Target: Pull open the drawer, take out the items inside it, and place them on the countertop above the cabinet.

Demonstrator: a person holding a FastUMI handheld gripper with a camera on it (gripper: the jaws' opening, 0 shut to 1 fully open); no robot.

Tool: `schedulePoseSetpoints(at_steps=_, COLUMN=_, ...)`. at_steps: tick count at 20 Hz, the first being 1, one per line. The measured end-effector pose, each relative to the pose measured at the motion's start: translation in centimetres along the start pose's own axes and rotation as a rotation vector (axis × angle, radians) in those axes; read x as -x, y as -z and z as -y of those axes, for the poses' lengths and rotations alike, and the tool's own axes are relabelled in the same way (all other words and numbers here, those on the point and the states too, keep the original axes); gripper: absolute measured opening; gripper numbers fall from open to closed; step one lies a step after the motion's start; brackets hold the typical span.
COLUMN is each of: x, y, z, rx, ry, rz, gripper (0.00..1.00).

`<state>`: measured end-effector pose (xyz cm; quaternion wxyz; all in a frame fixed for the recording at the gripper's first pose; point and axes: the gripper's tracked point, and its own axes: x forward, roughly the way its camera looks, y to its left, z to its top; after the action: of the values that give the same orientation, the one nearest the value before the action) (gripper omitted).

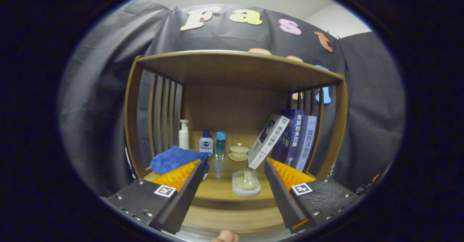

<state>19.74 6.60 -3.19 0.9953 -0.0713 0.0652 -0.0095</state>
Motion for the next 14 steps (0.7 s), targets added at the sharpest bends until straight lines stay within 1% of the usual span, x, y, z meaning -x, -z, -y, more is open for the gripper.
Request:
schedulePoseSetpoints(at_steps=5, x=5.0, y=5.7, z=-0.7, rx=-0.060, ry=0.000, rz=-0.035, gripper=1.00)
schedulePoseSetpoints(at_steps=9, x=7.8, y=10.0, z=-0.9, rx=-0.048, ry=0.004, rz=-0.066, gripper=1.00)
schedulePoseSetpoints(at_steps=14, x=9.0, y=14.5, z=0.3, rx=-0.078, ry=0.051, rz=-0.141, gripper=1.00)
